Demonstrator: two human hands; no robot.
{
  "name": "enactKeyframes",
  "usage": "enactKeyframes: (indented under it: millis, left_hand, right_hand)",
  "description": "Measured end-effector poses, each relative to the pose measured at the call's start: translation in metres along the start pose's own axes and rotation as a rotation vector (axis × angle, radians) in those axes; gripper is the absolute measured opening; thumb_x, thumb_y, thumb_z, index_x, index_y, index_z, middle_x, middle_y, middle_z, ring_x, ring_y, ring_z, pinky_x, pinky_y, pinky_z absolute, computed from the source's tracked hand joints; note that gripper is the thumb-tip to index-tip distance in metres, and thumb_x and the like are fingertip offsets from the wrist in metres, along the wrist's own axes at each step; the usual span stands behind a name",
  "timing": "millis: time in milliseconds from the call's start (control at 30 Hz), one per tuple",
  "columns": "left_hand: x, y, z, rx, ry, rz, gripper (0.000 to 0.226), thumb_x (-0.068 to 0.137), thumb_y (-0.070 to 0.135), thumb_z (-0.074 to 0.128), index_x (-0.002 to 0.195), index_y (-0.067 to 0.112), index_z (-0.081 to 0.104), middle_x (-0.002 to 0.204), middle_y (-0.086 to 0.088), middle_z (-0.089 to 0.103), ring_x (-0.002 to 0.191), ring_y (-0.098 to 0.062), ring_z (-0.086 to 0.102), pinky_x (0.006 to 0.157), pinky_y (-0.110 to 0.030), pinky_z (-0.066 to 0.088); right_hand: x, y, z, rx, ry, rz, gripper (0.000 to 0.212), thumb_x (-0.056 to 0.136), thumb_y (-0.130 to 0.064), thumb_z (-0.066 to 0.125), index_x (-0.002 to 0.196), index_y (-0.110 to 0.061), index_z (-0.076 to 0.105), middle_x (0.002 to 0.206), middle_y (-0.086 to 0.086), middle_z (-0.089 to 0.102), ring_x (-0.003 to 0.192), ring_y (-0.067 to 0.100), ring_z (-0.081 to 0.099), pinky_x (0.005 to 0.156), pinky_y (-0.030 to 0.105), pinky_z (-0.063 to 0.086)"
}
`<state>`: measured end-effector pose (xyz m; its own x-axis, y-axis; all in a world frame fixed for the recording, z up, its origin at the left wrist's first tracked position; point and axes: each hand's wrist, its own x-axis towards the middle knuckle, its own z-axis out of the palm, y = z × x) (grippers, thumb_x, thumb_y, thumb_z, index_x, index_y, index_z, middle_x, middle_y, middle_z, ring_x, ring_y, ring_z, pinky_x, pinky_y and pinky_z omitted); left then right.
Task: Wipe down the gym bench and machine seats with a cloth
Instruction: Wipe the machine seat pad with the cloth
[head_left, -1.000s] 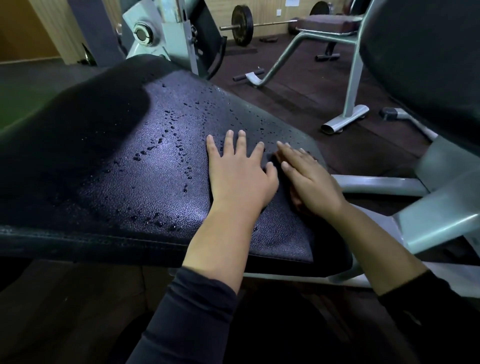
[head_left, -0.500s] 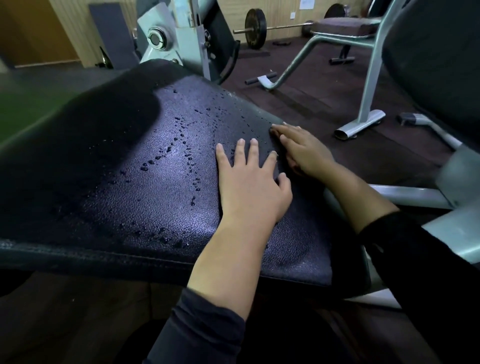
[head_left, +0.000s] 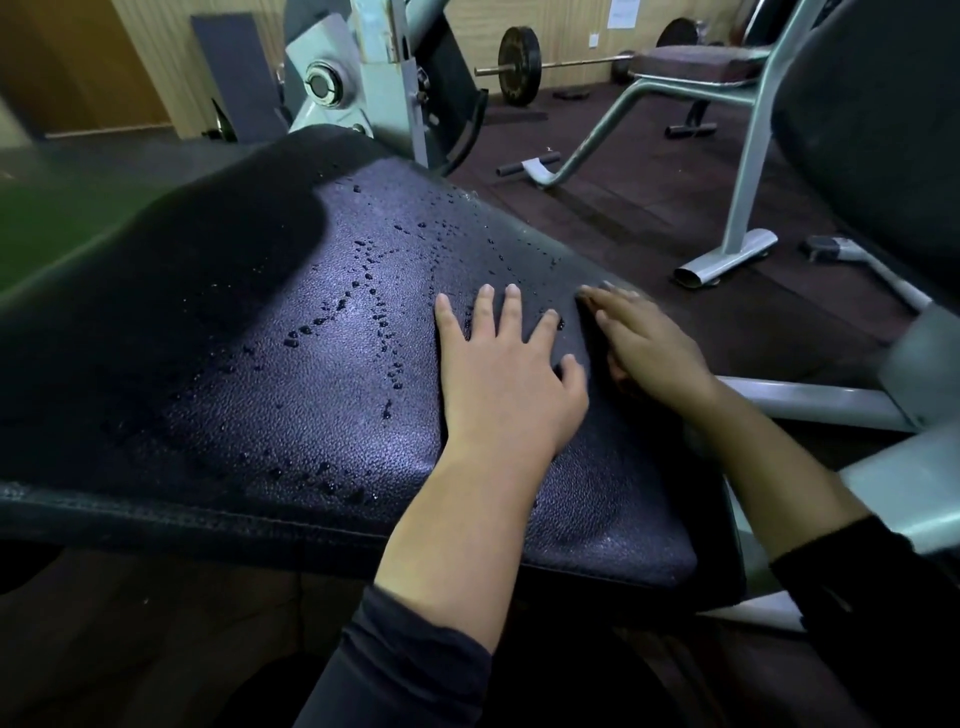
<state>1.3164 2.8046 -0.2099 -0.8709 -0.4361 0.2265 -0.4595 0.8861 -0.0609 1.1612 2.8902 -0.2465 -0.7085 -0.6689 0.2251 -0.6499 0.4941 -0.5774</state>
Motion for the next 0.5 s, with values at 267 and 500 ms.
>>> enactKeyframes:
  millis: [267,500]
  left_hand:
    - [0.001,-0.001,0.0,-0.014,0.006,-0.003,0.058,0.097,0.051,0.022,0.152,0.034,0.021,0.163,-0.004,0.007,0.149,-0.024,0.001,0.115,-0.059,-0.005]
    - [0.001,-0.001,0.0,-0.018,-0.008,-0.002,0.058,0.097,0.05,0.021,0.153,0.035,0.02,0.163,-0.005,0.005,0.149,-0.025,0.001,0.114,-0.059,-0.007]
  right_hand:
    - [0.082,0.007,0.004,0.123,-0.051,0.009,0.039,0.099,-0.03,0.036,0.136,-0.03,0.047,0.108,-0.015,0.056,0.094,-0.003,0.052,0.096,0.031,0.033]
    - [0.017,0.052,-0.01,0.219,0.058,0.173,0.039,0.085,-0.043,0.037,0.12,-0.045,0.053,0.081,-0.017,0.055,0.063,-0.008,0.04,0.072,0.019,0.038]
